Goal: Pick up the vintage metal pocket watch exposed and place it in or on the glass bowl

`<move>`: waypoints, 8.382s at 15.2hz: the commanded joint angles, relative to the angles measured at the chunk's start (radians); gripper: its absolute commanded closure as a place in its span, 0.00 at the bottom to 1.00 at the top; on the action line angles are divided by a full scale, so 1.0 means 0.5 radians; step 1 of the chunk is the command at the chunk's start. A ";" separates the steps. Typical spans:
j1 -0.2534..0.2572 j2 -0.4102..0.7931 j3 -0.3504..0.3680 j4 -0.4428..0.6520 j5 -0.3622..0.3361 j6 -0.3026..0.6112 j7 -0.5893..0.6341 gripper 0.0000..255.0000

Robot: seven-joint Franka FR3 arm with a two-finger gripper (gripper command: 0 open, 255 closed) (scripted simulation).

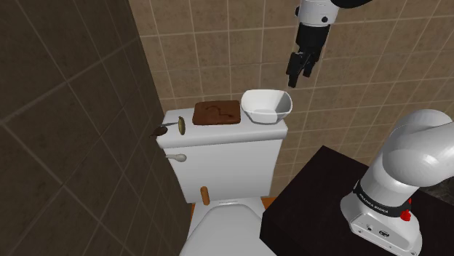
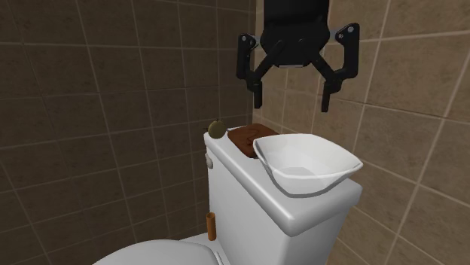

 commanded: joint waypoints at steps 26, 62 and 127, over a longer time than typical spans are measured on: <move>-0.090 1.837 0.951 1.225 -0.203 0.416 2.037 0.00; 0.205 2.705 0.847 2.070 -0.558 0.311 2.592 1.00; -0.532 0.949 0.367 0.528 0.101 0.266 1.264 1.00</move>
